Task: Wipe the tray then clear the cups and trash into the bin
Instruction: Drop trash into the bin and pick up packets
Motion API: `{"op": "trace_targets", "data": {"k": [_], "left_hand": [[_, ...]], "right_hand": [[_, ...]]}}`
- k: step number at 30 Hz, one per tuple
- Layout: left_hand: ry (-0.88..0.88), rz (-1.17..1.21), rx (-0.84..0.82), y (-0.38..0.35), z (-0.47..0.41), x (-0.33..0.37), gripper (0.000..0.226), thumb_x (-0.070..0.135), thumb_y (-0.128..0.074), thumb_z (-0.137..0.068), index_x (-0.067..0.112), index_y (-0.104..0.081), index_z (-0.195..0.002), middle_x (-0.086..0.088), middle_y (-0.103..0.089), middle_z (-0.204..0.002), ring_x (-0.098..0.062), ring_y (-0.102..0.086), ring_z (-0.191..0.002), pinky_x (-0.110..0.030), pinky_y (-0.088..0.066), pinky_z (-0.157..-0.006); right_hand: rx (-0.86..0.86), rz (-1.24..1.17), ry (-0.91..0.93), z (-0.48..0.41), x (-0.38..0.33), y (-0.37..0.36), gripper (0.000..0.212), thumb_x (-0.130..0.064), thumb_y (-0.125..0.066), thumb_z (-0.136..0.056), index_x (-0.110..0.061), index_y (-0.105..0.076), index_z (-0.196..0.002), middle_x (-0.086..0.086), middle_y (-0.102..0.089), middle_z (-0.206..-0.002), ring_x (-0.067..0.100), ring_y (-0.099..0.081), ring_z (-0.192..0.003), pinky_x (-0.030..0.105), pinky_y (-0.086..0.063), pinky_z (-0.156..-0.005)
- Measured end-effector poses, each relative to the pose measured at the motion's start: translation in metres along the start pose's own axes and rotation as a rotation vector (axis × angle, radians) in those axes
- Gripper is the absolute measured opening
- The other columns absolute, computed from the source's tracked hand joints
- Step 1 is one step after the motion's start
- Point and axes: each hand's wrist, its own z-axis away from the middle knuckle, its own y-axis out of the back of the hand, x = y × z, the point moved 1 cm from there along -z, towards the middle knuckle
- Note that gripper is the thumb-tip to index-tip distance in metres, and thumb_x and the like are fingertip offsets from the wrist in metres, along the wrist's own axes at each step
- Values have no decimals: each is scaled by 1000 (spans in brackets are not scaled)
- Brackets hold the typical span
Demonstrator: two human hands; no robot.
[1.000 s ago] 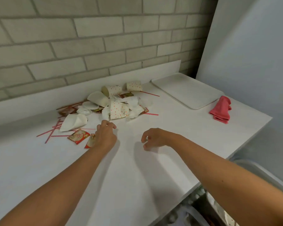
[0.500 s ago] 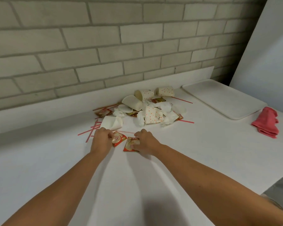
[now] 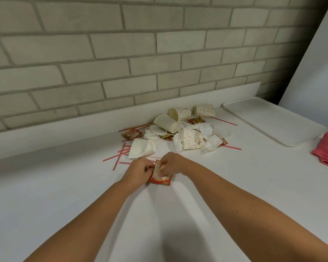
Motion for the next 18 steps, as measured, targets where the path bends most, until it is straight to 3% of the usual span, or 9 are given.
{"op": "trace_targets", "data": {"k": [2, 6, 8, 10, 14, 18], "left_hand": [[52, 46, 36, 3, -9, 0, 19, 9, -56, -90, 9, -72, -98, -3, -68, -94, -15, -59, -87, -22, -45, -78], [168, 55, 359, 20, -31, -7, 16, 10, -57, -89, 6, -68, -99, -9, -63, -104, -18, -56, -90, -27, -45, -78], [256, 48, 452, 27, -42, -13, 21, 15, -60, -88, 4, -64, -106, -15, -56, -113, -27, -55, -104, -32, -44, -83], [420, -22, 389, 29, -52, -17, 40, 27, -62, -87, 2, -55, -118, -19, -51, -121, -34, -49, -114, -39, -44, -90], [640, -106, 190, 24, -61, -21, 57, 33, -64, -85, 4, -42, -129, -16, -54, -126, -34, -49, -118, -40, -44, -92], [692, -50, 156, 21, -62, -23, 54, 20, -64, -84, 7, -43, -132, -15, -56, -126, -34, -53, -116, -39, -45, -92]], "right_hand": [[36, 94, 6, -6, -4, -10, 41, -30, -64, -85, -3, -59, -115, 13, -56, -118, 25, -51, -110, 28, -42, -81], [10, 59, -15, -12, -3, -16, 44, -23, -64, -85, -3, -51, -122, 12, -51, -118, 24, -47, -113, 26, -41, -72], [-13, 33, -18, -12, -3, -15, 42, -19, -63, -87, -2, -49, -123, 13, -52, -125, 25, -52, -112, 31, -45, -80], [-19, 24, -3, -10, -3, -15, 34, -17, -61, -88, -3, -49, -117, 14, -51, -129, 27, -52, -115, 31, -44, -82], [-28, -88, 1, -7, 6, -15, 23, -13, -62, -87, -10, -45, -103, 10, -49, -115, 20, -46, -98, 19, -35, -60], [-25, -269, -34, 7, 23, -5, 40, -7, -57, -88, -6, -46, -126, 10, -48, -128, 18, -45, -97, 22, -38, -69]]}}
